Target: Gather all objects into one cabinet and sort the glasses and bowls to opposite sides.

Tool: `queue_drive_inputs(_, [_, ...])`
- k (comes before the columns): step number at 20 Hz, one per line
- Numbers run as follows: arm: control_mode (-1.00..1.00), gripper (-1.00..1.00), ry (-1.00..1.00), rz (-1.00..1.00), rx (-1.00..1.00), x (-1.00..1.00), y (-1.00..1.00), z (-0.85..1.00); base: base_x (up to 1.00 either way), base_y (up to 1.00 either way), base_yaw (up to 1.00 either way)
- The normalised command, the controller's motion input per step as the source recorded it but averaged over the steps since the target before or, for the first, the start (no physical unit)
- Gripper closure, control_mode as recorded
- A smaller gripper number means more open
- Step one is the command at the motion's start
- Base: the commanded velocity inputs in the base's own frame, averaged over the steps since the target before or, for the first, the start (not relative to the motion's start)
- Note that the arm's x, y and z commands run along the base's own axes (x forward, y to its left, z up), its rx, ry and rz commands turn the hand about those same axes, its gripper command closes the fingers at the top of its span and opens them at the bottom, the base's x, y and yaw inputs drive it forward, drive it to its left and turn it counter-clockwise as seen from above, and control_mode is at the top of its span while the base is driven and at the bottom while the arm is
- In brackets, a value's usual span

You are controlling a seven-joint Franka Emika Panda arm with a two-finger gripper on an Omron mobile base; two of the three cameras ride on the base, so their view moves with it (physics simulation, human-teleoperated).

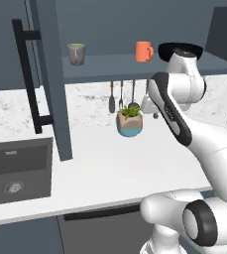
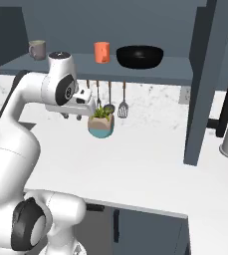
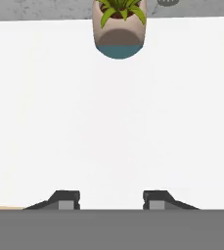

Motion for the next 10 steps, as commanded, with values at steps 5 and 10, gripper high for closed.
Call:
queue_drive_inputs(5, [1.0, -1.0, 0.0, 0.0, 0.0, 0.0, 0.0, 0.0, -0.09, 0.0, 0.0])
queue_drive_inputs(10, [1.0, -1.0, 0.0, 0.0, 0.0, 0.0, 0.0, 0.0, -0.64, -0.23, -0.01])
